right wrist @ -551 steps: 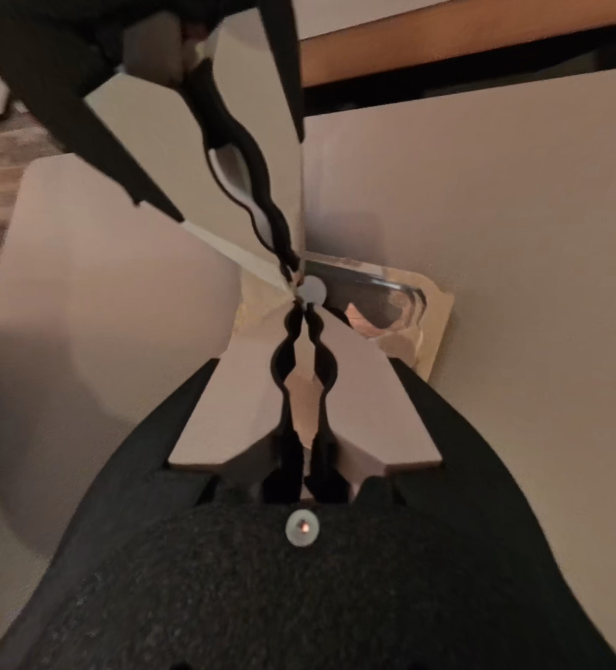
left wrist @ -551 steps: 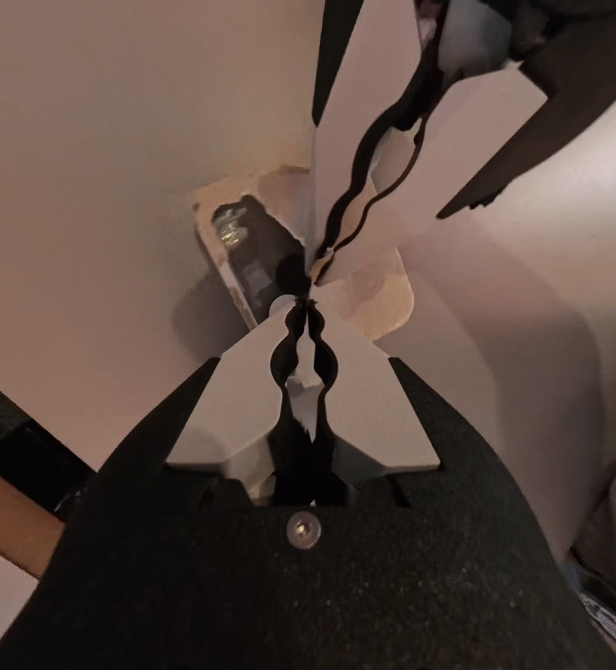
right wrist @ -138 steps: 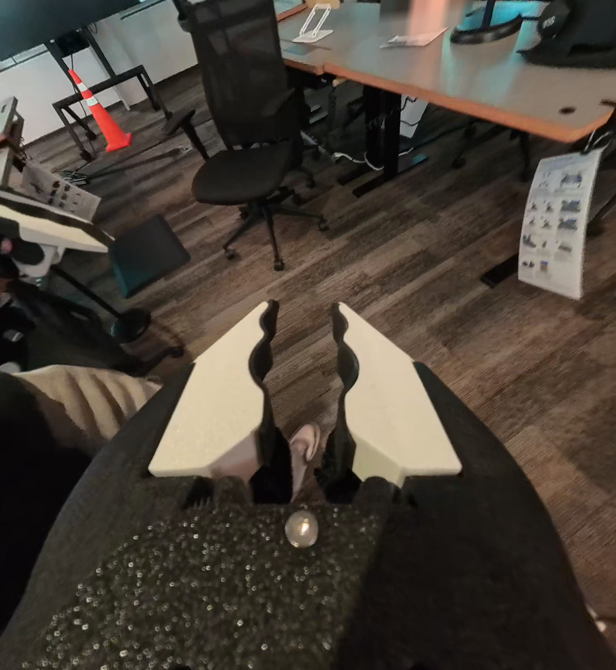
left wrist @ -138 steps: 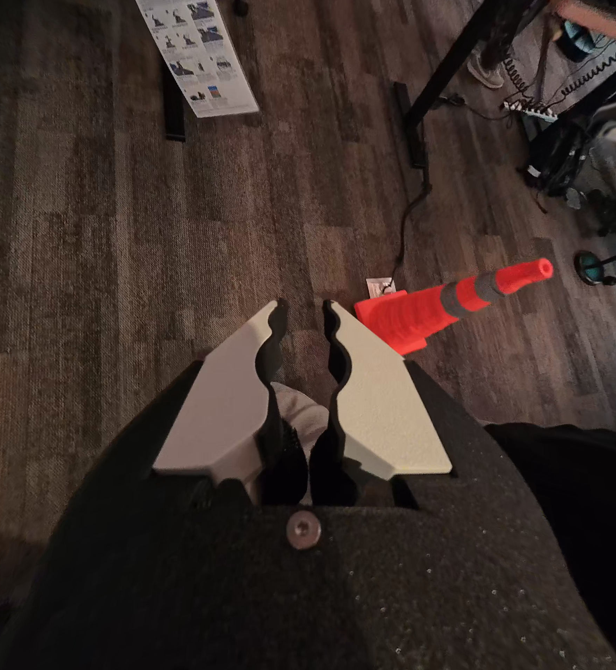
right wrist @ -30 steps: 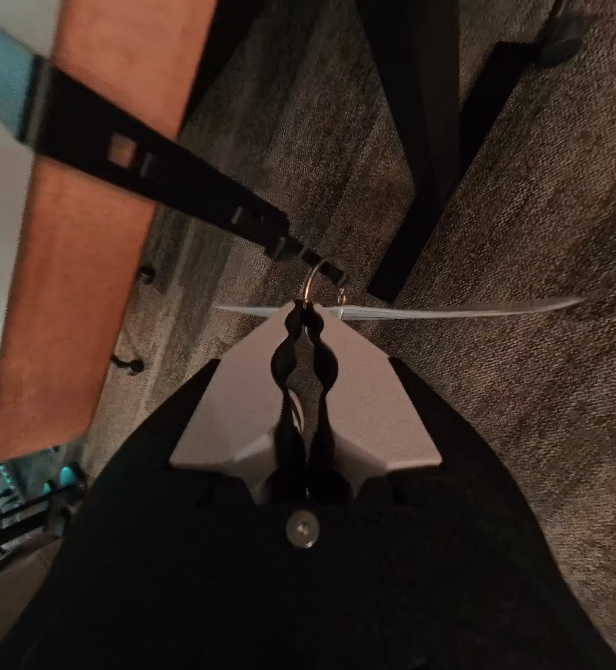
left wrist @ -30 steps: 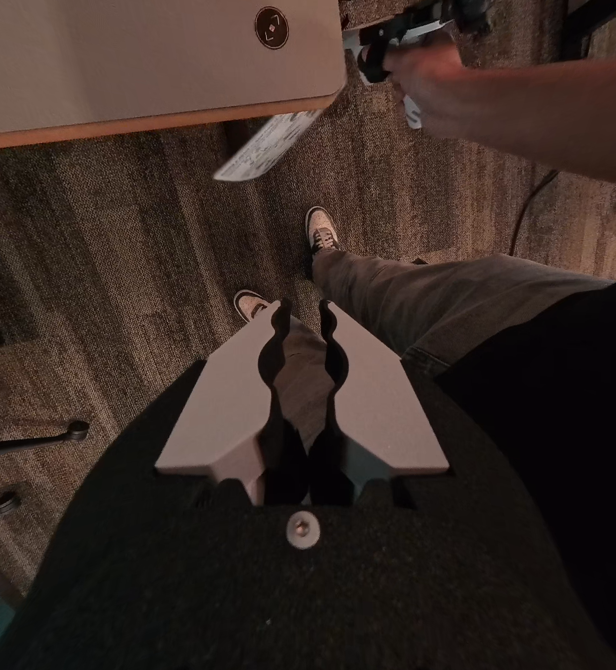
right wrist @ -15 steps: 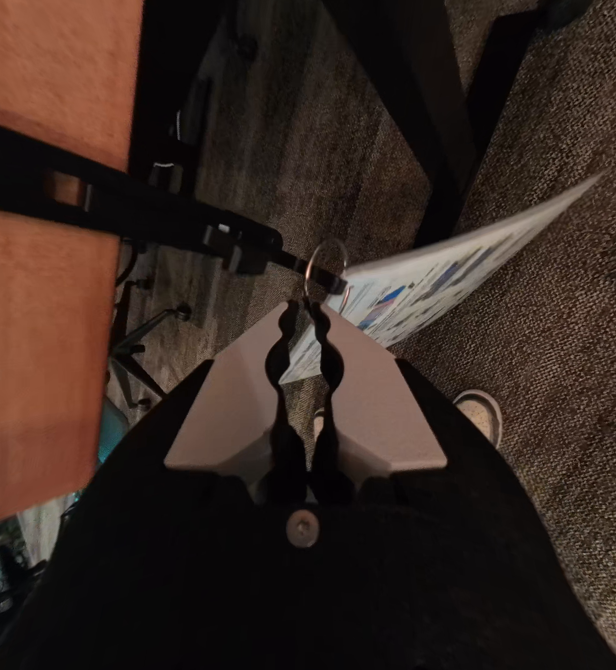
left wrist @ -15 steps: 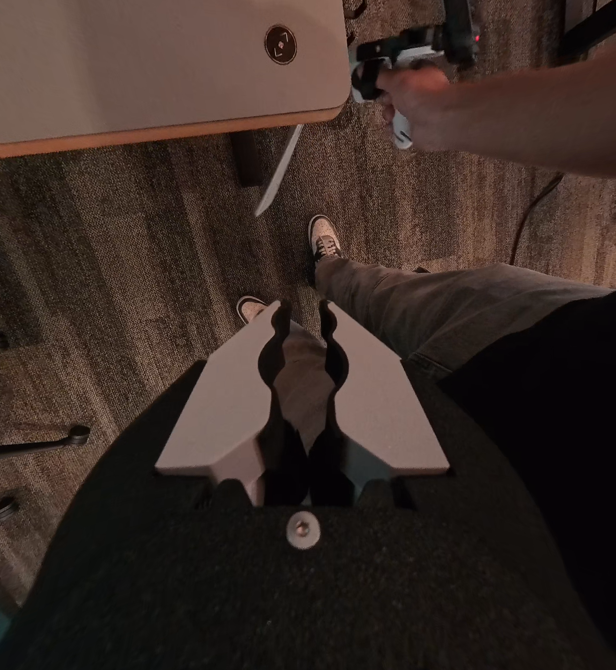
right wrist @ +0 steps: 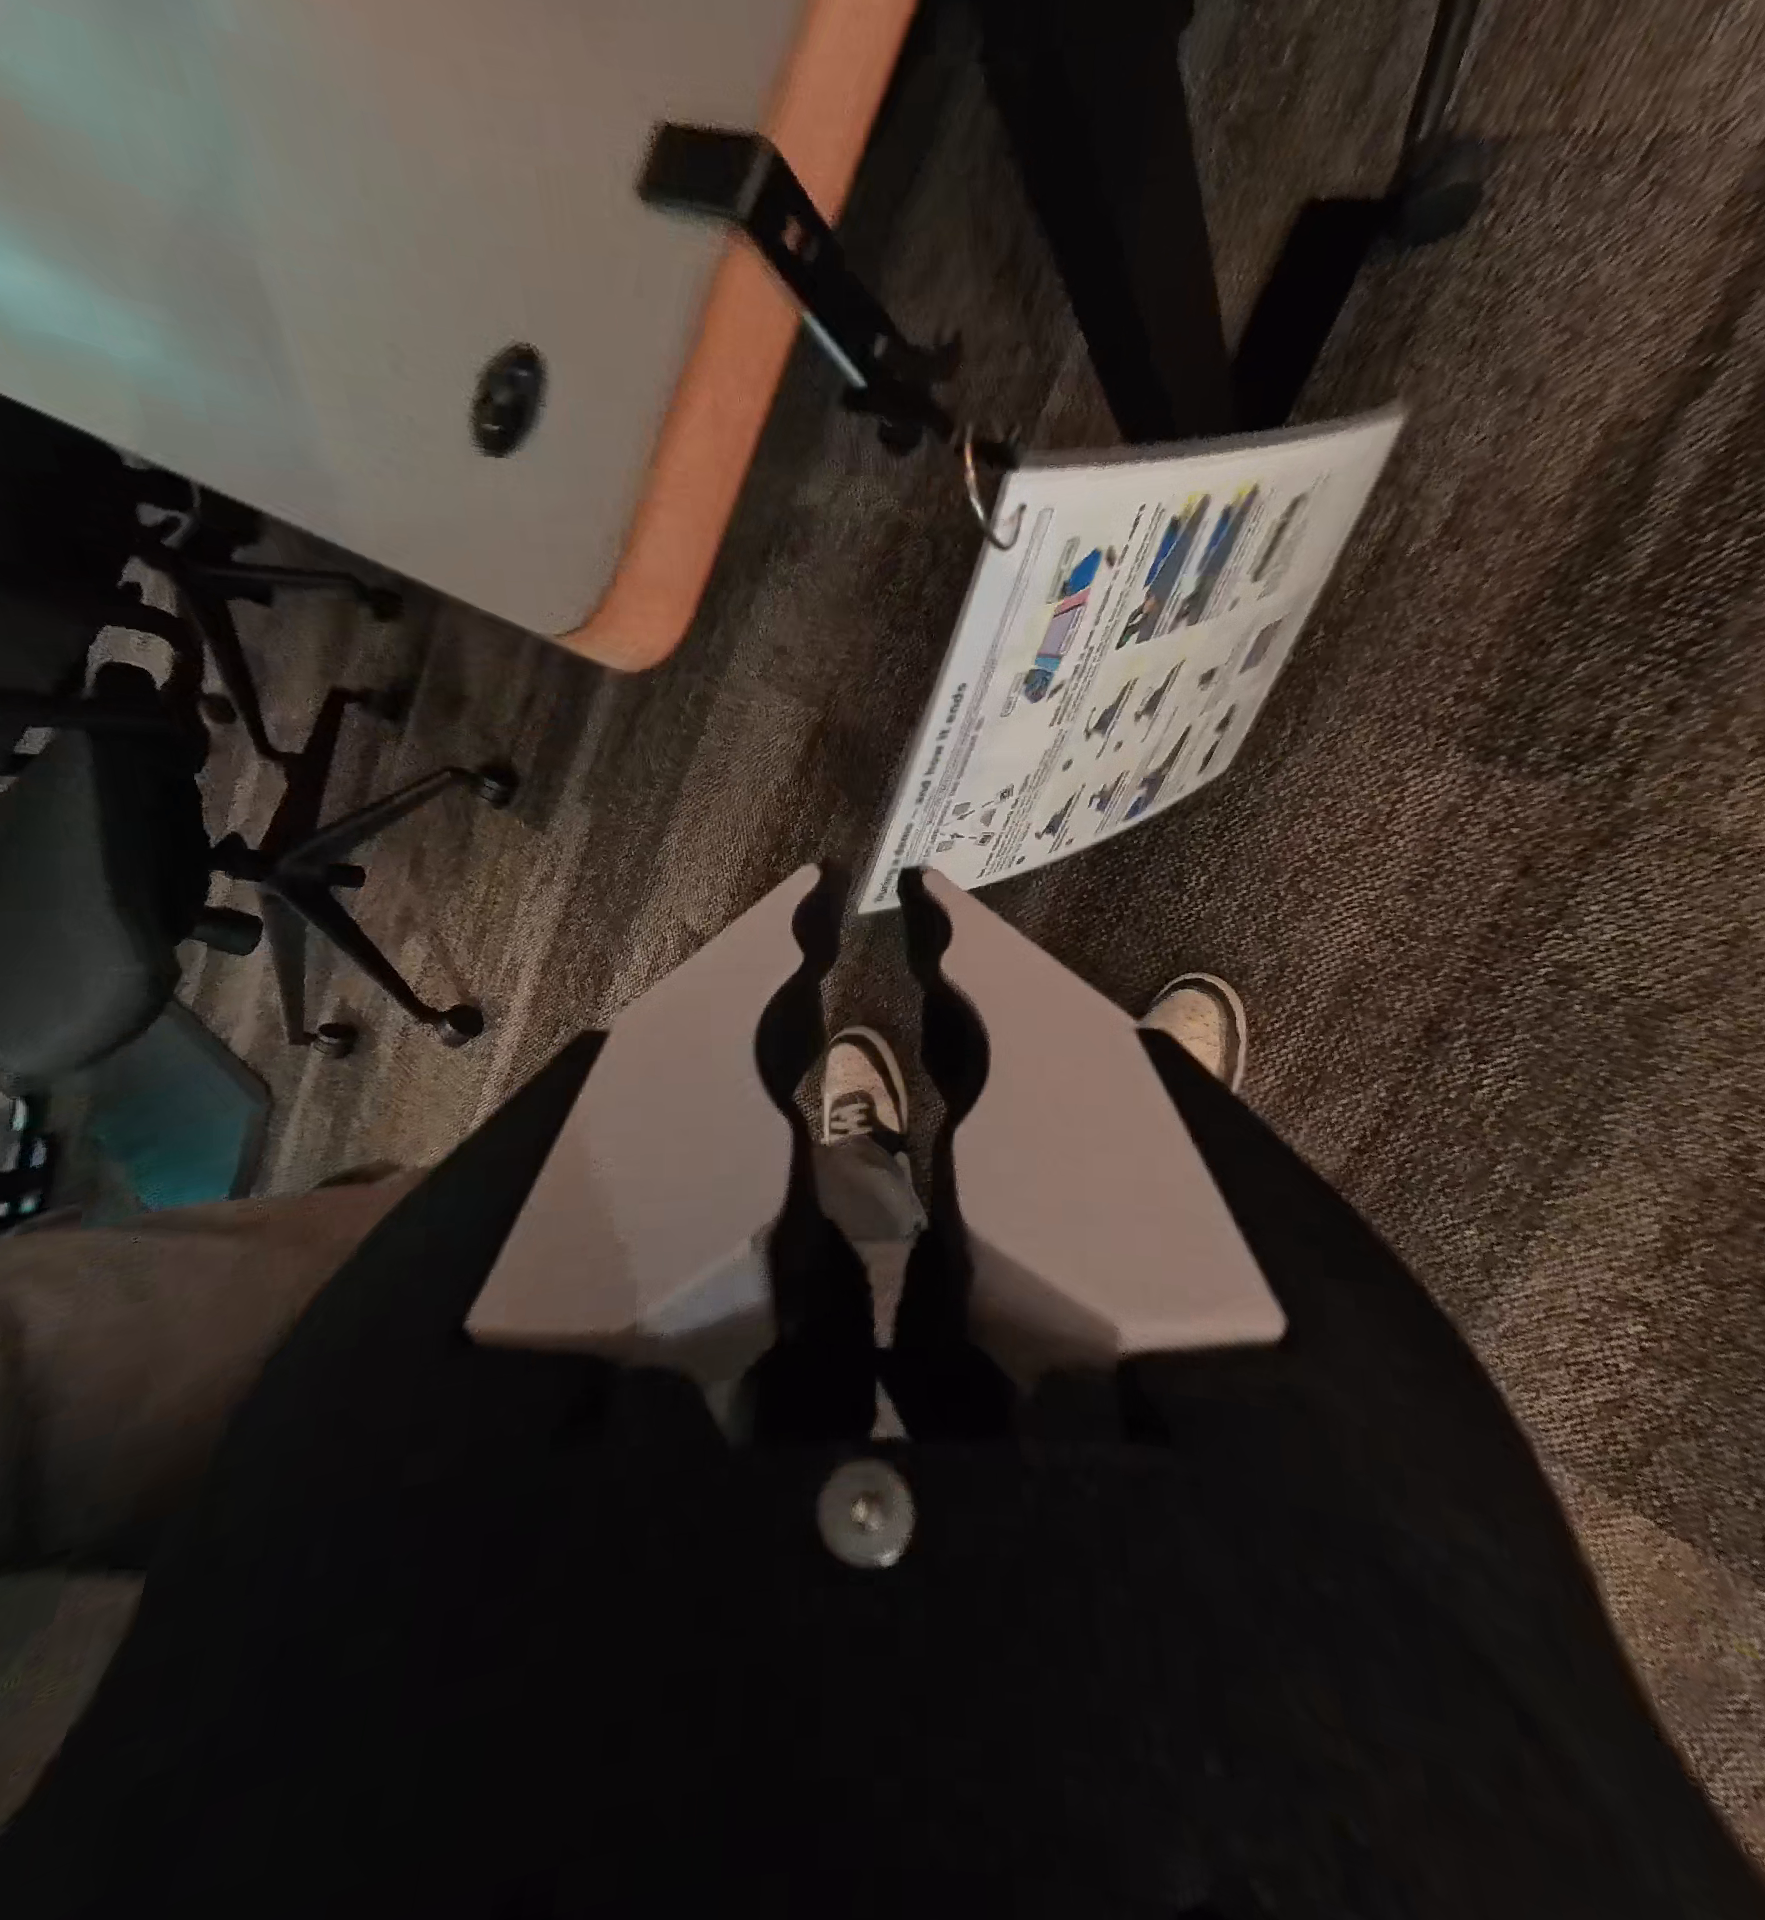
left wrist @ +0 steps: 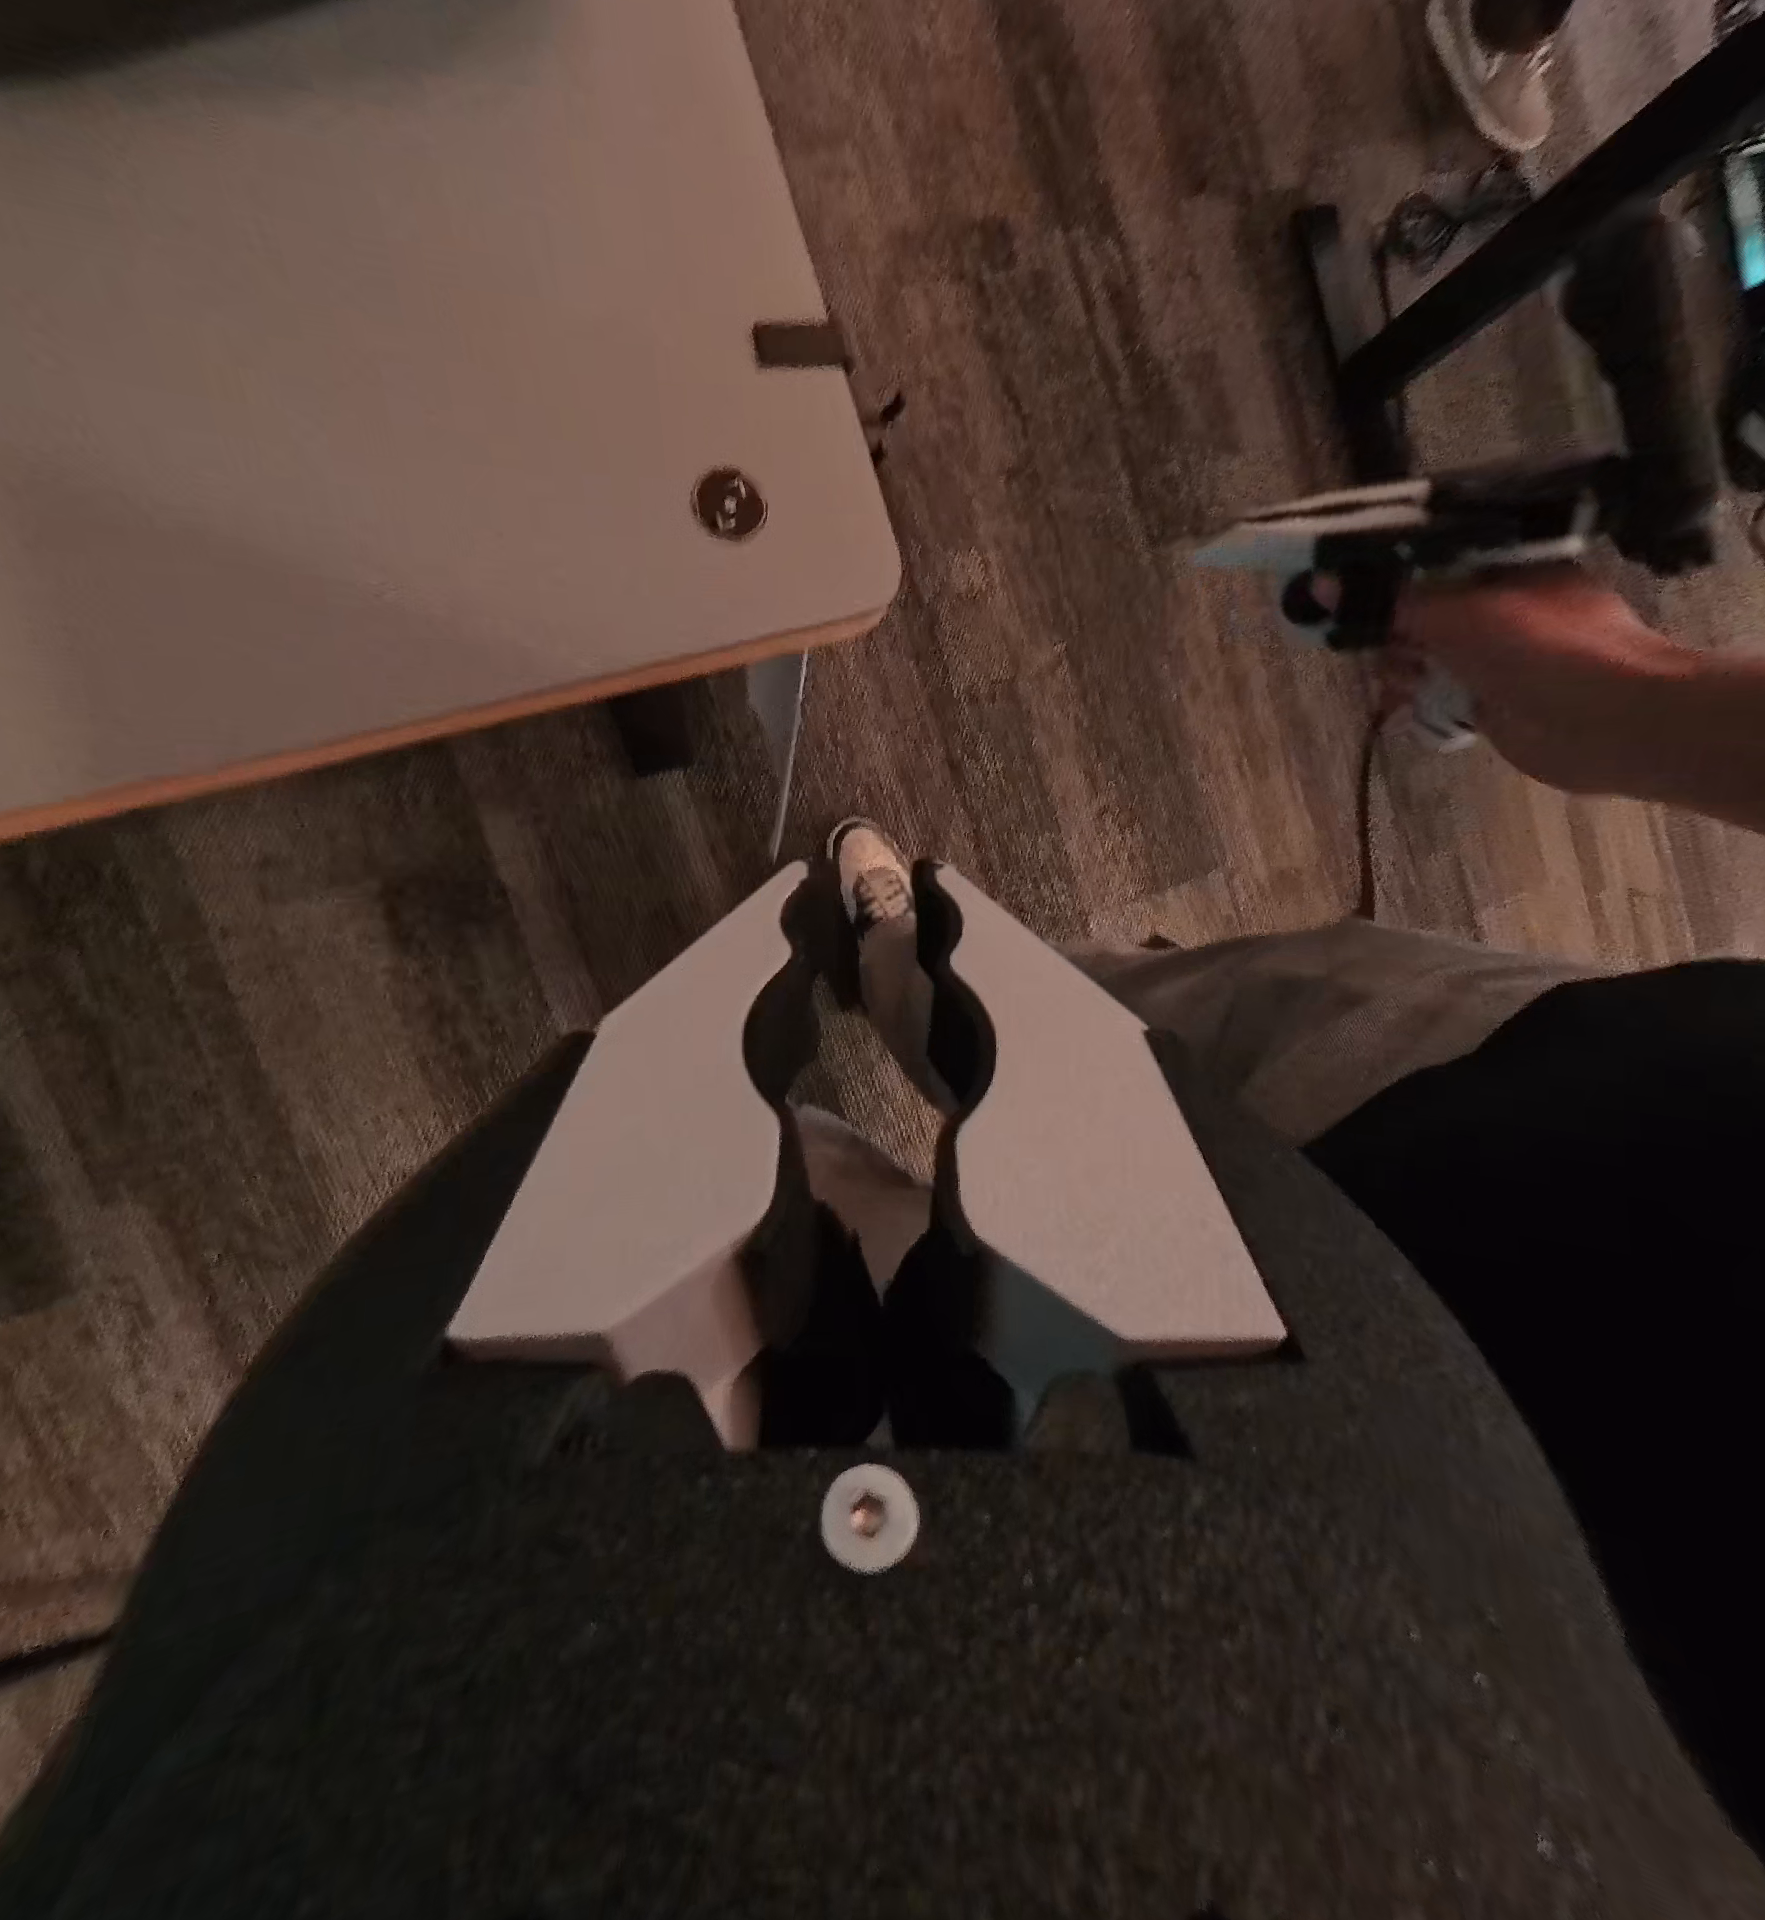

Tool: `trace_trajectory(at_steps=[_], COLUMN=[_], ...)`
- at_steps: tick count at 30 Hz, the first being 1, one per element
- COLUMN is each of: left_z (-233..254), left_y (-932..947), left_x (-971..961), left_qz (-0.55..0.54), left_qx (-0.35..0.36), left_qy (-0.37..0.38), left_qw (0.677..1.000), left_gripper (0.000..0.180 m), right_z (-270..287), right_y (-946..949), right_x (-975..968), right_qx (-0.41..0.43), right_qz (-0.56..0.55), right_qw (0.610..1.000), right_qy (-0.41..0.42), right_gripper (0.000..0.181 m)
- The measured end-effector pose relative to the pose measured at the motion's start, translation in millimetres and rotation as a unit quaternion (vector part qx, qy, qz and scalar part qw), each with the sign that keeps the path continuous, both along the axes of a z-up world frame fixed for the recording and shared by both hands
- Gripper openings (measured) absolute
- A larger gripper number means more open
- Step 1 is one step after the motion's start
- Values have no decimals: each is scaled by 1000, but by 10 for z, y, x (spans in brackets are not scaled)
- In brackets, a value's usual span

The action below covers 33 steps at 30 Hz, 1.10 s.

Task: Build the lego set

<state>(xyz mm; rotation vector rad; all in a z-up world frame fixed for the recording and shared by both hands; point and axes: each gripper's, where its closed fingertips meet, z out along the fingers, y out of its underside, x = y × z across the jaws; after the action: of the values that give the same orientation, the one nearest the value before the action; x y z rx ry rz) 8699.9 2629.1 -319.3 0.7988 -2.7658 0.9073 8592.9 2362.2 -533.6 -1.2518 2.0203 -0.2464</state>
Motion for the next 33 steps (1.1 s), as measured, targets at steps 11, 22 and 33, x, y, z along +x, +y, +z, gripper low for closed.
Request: trace_trajectory(at_steps=[11, 22, 33], left_z=[200, 141, 122], left_y=[-456, -1359, -3376], left_x=[268, -142, -998], left_qz=[-89, -113, -164], left_qx=[-59, -40, -3], left_qy=[-7, -17, -19], left_qw=[994, 993, 986], left_gripper=[18, 17, 17], right_z=[1850, 2088, 2353], right_y=[-43, -728, -2483], right_x=[-820, -1376, -1857], right_qx=[-97, -78, -109], right_qz=[-106, -114, -56], right_qw=[984, 982, 983], right_qy=[-106, -126, -137], right_gripper=[23, 26, 25])
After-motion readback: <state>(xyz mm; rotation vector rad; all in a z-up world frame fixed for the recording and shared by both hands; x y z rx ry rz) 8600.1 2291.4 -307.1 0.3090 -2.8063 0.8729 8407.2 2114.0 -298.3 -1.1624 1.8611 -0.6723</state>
